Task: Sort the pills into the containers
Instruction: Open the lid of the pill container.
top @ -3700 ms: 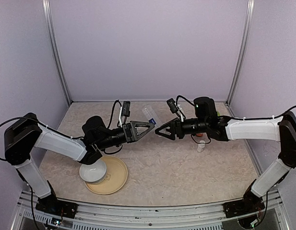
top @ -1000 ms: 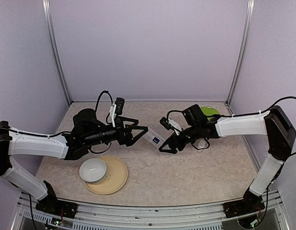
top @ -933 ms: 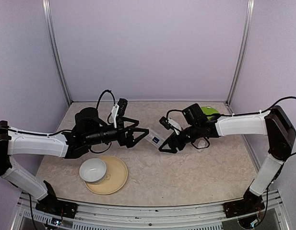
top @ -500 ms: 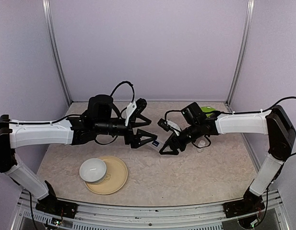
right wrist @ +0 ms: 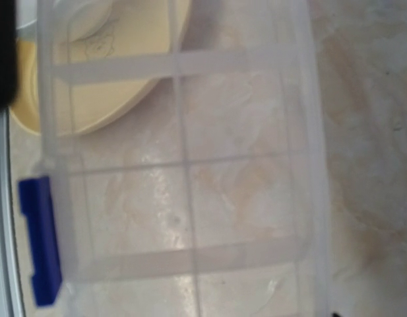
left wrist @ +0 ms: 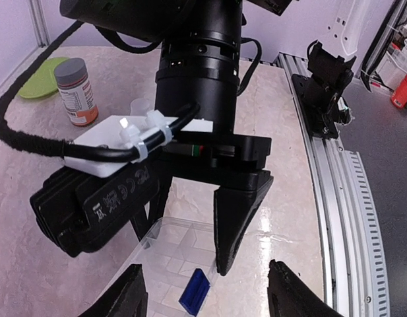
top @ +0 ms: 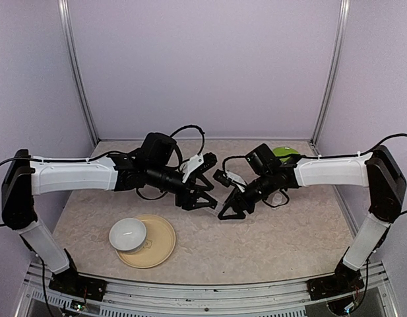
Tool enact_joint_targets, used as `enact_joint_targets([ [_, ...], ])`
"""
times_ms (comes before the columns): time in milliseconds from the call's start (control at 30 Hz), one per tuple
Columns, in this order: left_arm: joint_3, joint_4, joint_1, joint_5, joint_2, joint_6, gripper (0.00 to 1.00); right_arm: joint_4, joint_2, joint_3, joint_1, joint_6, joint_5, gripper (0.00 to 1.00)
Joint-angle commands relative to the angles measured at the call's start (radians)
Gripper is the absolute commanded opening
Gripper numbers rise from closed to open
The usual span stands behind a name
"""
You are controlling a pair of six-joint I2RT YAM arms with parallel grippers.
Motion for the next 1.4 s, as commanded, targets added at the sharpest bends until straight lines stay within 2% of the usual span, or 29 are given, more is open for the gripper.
enact_joint_targets([
  [0, 0.059, -0.100, 0.004, 0.029, 0.038, 0.039, 0.57, -0.016, 0.005, 0.031, 0.022, -0.025, -0.016, 0.55],
  [100, 0.072, -0.126, 0.004, 0.042, 0.052, 0.044, 0.50, -0.019, 0.005, 0.031, 0.025, -0.029, -0.013, 0.55],
  [733, 0.095, -0.189, 0.006, 0.039, 0.088, 0.057, 0.33, -0.017, -0.001, 0.026, 0.033, -0.034, -0.009, 0.55],
  [1200, 0.109, -0.228, 0.006, 0.041, 0.096, 0.076, 0.18, -0.016, 0.001, 0.026, 0.037, -0.036, -0.002, 0.55],
  [1367, 0.126, -0.265, 0.006, 0.056, 0.108, 0.091, 0.09, -0.017, 0.001, 0.027, 0.037, -0.039, 0.000, 0.55],
])
